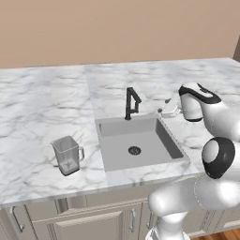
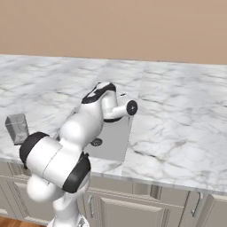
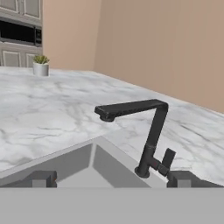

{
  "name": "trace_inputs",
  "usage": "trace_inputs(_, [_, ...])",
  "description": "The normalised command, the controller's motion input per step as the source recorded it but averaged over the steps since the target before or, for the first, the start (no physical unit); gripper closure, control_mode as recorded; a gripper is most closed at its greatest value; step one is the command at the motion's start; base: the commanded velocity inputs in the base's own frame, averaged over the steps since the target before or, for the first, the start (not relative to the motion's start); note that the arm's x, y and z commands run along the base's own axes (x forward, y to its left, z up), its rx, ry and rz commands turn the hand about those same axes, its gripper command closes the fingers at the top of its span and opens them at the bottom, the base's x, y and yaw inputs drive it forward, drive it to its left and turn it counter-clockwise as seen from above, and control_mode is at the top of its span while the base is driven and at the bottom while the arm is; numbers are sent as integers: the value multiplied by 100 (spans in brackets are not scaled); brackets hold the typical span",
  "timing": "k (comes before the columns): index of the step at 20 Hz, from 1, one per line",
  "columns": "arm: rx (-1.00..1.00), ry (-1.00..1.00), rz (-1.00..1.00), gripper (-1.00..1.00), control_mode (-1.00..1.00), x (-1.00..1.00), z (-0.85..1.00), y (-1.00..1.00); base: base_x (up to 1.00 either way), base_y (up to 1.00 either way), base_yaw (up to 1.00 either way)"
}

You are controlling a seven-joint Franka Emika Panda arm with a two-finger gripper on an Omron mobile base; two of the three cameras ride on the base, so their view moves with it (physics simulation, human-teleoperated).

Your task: Turn on the sink faucet and place the jug under the water for a few seconds to fill it up.

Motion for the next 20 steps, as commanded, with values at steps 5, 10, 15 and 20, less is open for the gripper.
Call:
trace_inputs(5, [0, 0, 0, -100, -100, 51, -28, 20, 0, 0, 0])
trace_inputs(10, [0, 0, 0, -100, -100, 39, -20, 21, 0, 0, 0])
trace_inputs(15, [0, -1, 0, -100, -100, 42, -17, 15, 0, 0, 0])
trace_inputs(20, [1, -6, 2, -100, -100, 31, -5, 0, 0, 0, 0])
